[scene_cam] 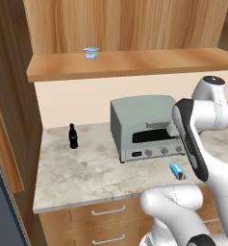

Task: Pick the bar and bar from the counter and place them in the cabinets closest to them.

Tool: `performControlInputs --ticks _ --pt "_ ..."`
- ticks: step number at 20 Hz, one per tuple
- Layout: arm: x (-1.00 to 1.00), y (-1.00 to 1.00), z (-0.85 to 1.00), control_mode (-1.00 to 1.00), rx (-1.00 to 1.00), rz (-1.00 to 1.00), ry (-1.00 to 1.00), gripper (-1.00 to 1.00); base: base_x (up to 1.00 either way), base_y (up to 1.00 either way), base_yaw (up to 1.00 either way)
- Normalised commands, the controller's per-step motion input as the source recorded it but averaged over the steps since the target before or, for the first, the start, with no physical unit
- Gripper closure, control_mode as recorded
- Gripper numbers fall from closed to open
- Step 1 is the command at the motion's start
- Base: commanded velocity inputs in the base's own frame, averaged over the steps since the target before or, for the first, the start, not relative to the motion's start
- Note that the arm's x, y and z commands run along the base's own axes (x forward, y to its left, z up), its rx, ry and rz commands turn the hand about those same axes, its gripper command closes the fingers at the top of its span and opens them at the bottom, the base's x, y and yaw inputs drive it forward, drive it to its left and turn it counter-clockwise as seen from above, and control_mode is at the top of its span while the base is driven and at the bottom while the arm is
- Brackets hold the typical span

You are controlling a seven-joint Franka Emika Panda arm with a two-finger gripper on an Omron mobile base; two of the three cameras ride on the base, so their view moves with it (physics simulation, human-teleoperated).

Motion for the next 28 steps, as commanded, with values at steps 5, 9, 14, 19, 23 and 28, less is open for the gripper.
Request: performControlInputs --ticks 5,9,14,19,23,28 --pt "0.0 -0.13 -0.27 -1.0 -0.02 0.01 0.01 -1.0 0.0 0.0 0.0" --pt "0.01 -0.12 -0.31 -1.0 -0.04 0.01 0.01 -1.0 0.0 0.0 0.0" --pt "0.08 -0.09 -0.33 -1.0 -0.04 0.0 0.03 -1.0 0.0 0.0 0.0" --pt "0.07 -0.11 -0.37 -1.0 -0.01 0.0 0.0 -1.0 0.0 0.0 0.0" --pt "0.05 -0.13 -0.32 -1.0 -0.04 0.0 0.0 -1.0 0.0 0.0 0.0" --pt "0.1 -0.04 -0.39 -1.0 0.0 0.0 0.0 -1.0 0.0 0.0 0.0"
